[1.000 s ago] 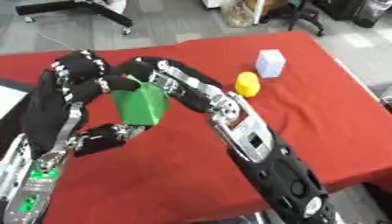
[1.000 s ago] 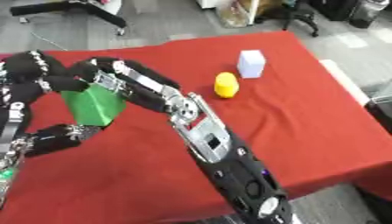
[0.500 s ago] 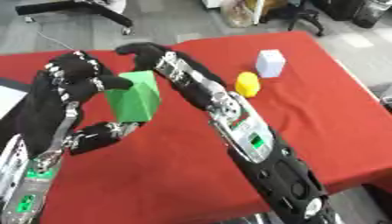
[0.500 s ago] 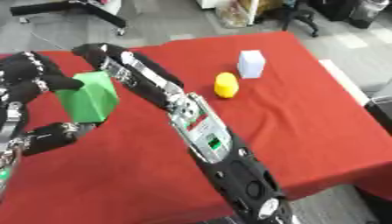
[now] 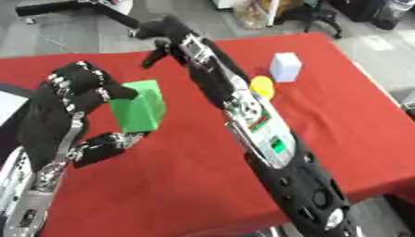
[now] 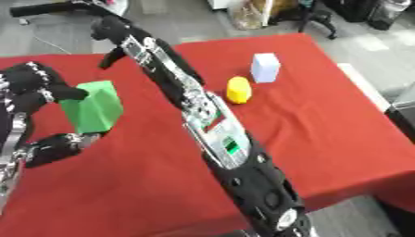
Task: Pick up the objects with one hand, pass them to the other hand, and then place them into the box on the other side of the table.
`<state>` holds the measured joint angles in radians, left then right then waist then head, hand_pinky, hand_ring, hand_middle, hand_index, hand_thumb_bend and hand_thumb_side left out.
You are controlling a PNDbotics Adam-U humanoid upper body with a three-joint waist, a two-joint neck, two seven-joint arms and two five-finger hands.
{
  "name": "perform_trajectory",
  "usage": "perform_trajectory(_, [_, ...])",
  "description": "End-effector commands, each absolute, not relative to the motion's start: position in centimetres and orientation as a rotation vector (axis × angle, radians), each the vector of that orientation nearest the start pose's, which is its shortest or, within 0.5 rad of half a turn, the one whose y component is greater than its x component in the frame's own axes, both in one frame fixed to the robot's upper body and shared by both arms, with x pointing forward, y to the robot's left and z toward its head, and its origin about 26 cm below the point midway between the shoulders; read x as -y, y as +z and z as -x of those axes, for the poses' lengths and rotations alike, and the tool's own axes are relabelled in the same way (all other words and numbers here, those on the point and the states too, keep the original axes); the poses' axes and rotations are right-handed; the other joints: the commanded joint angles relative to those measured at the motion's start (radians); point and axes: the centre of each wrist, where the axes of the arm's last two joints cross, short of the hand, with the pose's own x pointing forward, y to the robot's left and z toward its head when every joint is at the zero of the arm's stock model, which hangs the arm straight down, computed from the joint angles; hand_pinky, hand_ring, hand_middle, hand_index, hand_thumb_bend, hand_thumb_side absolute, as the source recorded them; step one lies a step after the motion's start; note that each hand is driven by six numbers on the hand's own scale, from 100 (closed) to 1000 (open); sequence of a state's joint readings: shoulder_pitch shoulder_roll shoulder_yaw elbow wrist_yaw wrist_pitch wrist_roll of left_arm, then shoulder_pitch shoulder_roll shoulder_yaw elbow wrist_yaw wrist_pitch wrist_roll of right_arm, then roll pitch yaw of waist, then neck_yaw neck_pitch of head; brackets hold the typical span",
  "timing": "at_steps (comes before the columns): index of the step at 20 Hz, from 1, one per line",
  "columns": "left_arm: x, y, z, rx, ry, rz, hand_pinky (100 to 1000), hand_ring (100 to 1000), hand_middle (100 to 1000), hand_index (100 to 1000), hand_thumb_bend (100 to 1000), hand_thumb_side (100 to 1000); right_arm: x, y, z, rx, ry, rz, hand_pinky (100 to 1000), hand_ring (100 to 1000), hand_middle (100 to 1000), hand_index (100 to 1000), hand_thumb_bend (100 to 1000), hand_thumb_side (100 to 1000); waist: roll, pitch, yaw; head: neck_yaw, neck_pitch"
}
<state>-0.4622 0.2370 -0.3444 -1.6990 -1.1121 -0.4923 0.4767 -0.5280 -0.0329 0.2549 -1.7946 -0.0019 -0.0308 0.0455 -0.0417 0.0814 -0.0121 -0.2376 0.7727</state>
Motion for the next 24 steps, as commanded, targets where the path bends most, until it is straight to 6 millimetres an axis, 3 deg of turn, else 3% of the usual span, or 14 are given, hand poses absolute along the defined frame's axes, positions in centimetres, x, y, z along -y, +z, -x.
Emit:
perform_trajectory(1, [-16.7,14.8,-34.6,-2.812,1.092,0.975,484,288,304,416,103,100,12.6,21.5,-32.4,2.347,0.403,-0.366,1000,627,786,849,386,1000,0.004,-0.016,-0.002,0.004,-0.003])
perform_trajectory(7, [-19.8,13.7,-35.4,-2.827,1.047,1.26,472,281,298,411,100,100,14.6,22.6,-31.7,2.402,0.281,-0.3,1000,630,781,849,412,1000,0.005,-0.018,-0.003,0.016,-0.003])
perform_trajectory(14, [-25.4,14.5,-35.8,-2.765,0.859,1.722,466,281,297,409,100,100,16.4,22.0,-31.6,2.391,0.186,-0.192,1000,623,774,847,395,1000,0.005,-0.021,0.002,0.064,-0.003])
perform_trajectory(18, [-29.1,15.2,-35.8,-2.672,0.742,2.026,467,283,300,412,100,100,16.8,21.3,-31.7,2.367,0.189,-0.163,1000,614,768,845,367,1000,0.008,-0.024,0.007,0.165,-0.003])
perform_trajectory(24, [-34.8,14.9,-35.8,-2.438,0.735,2.522,484,287,317,435,103,100,16.7,20.4,-31.8,2.339,0.231,-0.171,1000,603,764,841,336,1000,0.021,-0.025,-0.002,0.419,-0.003])
